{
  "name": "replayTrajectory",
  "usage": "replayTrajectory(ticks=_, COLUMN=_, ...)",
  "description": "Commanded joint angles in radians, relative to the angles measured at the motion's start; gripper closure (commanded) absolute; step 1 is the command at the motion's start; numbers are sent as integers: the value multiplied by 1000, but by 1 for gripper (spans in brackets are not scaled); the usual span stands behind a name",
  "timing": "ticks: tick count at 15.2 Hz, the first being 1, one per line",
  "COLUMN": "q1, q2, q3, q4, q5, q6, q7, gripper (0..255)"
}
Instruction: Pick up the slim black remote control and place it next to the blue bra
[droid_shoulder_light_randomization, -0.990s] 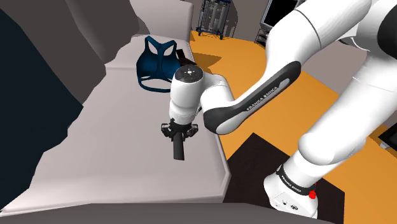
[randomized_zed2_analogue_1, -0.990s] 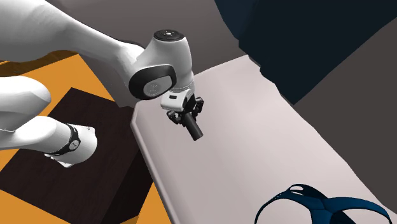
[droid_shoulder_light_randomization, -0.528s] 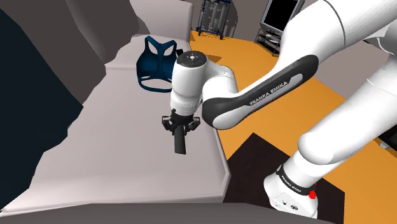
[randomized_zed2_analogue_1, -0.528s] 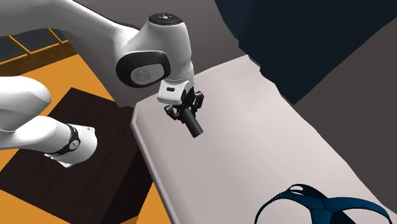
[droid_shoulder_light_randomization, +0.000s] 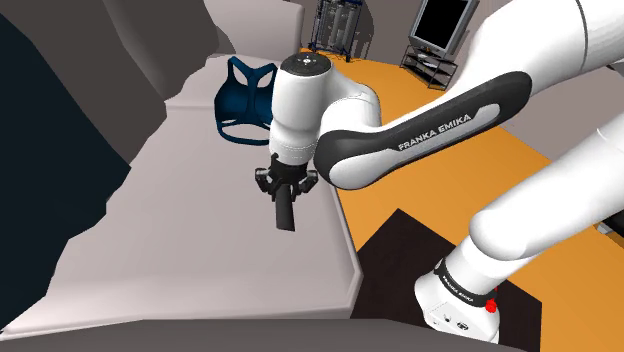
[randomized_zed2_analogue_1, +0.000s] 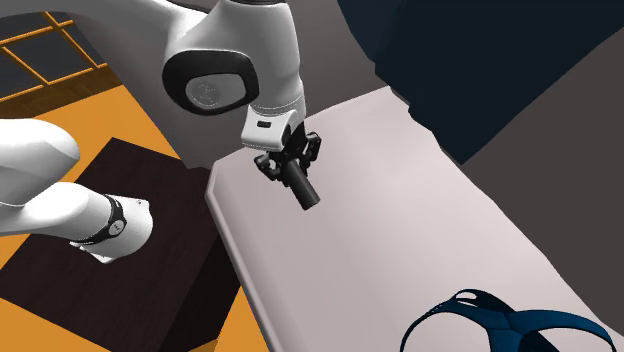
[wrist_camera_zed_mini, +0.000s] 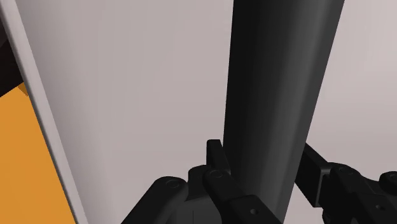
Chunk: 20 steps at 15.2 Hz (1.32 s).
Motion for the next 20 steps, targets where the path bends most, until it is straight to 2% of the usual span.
replayTrajectory(ticks=1, q1=12, q2=-30, q3=-15, q4=10, q5=34, q6=-27, q7=-31, gripper=255)
replayTrajectory(ticks=9, q1=47, q2=-110, q3=-66, q4=64, q5=112, q6=-133, q7=-108, gripper=255)
replayTrajectory(ticks=20, q1=73, q2=-180, q3=-122, q4=161, q5=161, q6=-281, q7=-172, gripper=255)
